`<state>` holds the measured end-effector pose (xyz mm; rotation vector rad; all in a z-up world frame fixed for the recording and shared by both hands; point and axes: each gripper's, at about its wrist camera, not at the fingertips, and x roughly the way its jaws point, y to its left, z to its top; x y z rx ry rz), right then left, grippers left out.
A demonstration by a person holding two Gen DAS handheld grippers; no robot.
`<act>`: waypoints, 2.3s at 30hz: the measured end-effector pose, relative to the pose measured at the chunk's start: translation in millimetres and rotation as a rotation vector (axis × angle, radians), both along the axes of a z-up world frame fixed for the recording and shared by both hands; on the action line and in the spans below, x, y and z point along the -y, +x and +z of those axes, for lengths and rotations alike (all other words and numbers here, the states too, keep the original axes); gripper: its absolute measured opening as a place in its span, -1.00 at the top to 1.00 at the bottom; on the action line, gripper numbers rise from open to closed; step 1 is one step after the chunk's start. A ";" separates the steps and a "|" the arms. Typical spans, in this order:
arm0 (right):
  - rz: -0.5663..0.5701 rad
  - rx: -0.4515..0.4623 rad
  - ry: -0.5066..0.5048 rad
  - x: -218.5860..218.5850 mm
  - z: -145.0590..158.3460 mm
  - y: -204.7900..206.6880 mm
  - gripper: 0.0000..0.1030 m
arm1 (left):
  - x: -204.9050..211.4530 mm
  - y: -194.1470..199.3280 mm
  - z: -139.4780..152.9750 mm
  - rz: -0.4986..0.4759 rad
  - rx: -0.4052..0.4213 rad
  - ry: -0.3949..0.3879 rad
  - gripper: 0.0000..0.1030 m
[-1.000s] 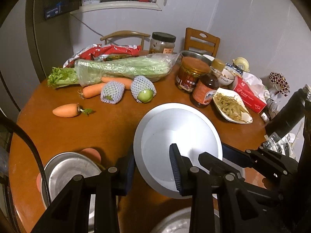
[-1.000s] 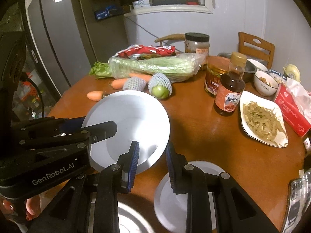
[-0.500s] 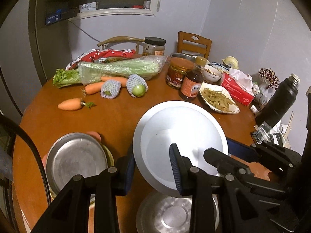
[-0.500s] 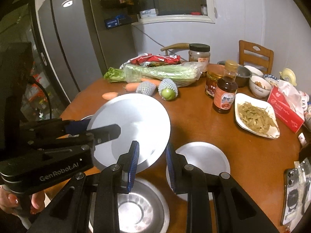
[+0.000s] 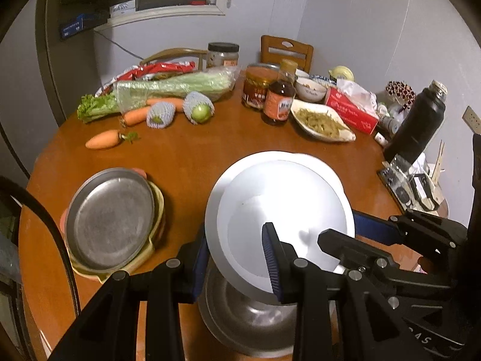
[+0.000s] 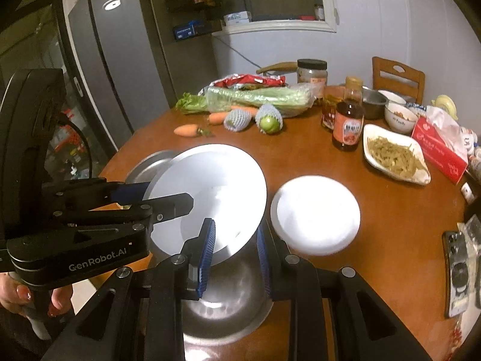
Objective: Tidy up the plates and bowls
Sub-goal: 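Lift the white plate with both grippers and lower it into the steel bowl, then set the white plate down inside the steel bowl and open both grippers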
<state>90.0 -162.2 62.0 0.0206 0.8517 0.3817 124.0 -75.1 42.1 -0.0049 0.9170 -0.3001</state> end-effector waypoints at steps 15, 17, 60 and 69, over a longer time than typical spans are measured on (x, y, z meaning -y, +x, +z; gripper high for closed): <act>0.001 -0.118 0.001 5.9 -43.2 -21.6 0.44 | 9.3 -22.4 -49.0 -0.058 -0.126 0.033 0.33; 0.003 -0.131 -0.007 4.9 -47.0 -22.7 0.44 | 9.8 -22.7 -54.9 -0.056 -0.144 0.039 0.33; -0.037 -0.162 -0.028 4.9 -52.6 -18.0 0.41 | -1.5 -22.4 -49.2 -0.055 -0.127 0.019 0.32; -0.052 -0.154 -0.022 9.6 -48.5 -18.4 0.35 | -3.0 -22.0 -41.5 -0.039 -0.109 0.008 0.31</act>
